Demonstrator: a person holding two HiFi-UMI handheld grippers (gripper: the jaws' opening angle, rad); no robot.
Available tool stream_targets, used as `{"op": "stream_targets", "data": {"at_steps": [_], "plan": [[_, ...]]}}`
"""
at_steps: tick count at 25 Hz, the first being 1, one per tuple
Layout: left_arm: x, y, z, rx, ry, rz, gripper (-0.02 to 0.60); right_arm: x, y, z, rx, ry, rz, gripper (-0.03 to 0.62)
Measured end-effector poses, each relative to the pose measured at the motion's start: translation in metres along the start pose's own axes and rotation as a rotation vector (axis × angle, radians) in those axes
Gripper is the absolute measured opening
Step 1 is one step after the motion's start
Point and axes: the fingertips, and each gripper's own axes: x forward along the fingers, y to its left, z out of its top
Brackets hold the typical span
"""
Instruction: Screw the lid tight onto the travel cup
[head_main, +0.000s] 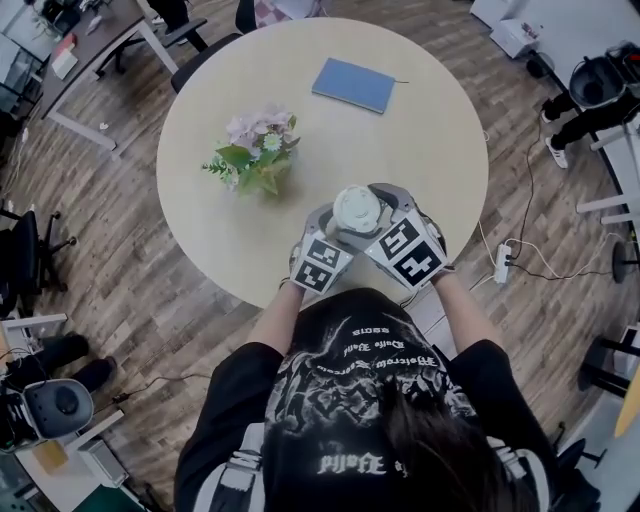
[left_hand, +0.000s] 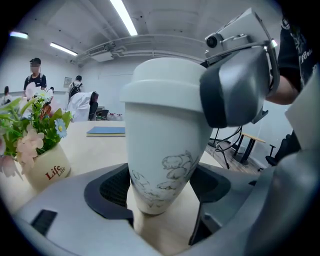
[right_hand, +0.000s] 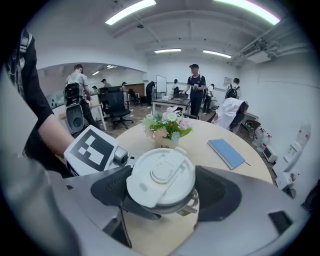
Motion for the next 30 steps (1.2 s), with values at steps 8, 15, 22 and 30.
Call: {"op": "stream_targets", "data": {"at_steps": [8, 15, 22, 30], "plan": [[0.001, -0.002, -0.001, 0.009, 0.005, -0.014, 0.385, -0.006, 0.004, 0.001, -0.074, 0.005, 0.127, 0.448], [0.001, -0.002, 0.0, 0.024, 0.011, -0.041, 0.385, -0.041, 0.002, 0.031, -0.407, -0.027, 0.305, 0.456], [0.001, -0.003, 0.002, 0.032, 0.019, -0.06, 0.385, -0.041, 0.005, 0.007, -0.949, 0.22, 0.482, 0.443], [-0.001, -0.006, 0.005, 0.043, 0.055, -0.075, 0.385, -0.027, -0.001, 0.013, -1.539, 0.325, 0.591, 0.425]]}}
